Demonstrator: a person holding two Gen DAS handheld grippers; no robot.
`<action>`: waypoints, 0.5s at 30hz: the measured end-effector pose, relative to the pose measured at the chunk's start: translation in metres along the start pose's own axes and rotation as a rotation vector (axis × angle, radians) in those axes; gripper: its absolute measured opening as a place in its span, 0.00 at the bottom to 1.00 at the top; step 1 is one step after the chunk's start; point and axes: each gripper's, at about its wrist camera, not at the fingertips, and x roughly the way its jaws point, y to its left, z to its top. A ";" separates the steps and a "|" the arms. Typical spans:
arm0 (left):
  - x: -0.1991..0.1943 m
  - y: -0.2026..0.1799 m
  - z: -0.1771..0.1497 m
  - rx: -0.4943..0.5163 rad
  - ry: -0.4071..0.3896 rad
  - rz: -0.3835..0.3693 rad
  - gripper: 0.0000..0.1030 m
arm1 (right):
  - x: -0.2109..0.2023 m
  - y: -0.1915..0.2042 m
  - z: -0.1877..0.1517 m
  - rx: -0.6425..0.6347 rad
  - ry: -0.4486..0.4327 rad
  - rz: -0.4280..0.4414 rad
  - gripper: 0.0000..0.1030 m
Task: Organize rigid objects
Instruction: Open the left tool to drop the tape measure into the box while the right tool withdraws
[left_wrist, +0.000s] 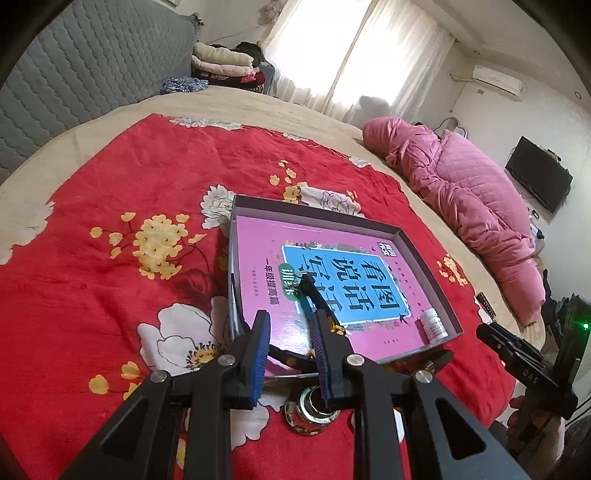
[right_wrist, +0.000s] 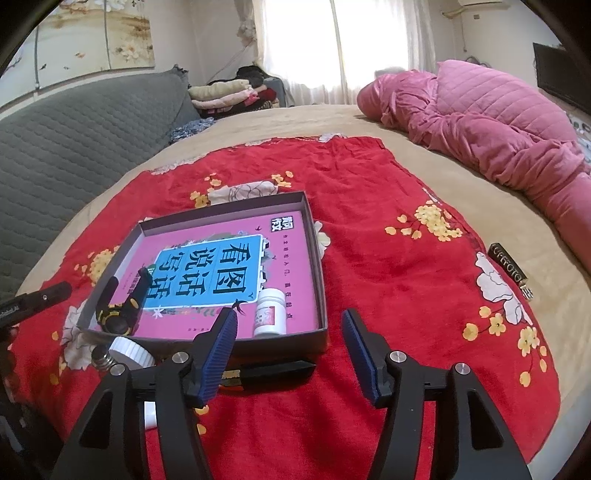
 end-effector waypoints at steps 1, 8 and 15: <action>-0.001 -0.002 -0.001 0.002 0.000 0.000 0.22 | 0.000 0.000 0.000 0.000 -0.002 -0.001 0.60; -0.004 -0.011 -0.005 0.016 0.003 0.014 0.23 | -0.006 -0.005 -0.001 0.013 -0.020 -0.003 0.64; -0.007 -0.020 -0.008 0.045 0.001 0.010 0.52 | -0.009 -0.005 -0.002 0.009 -0.025 0.004 0.67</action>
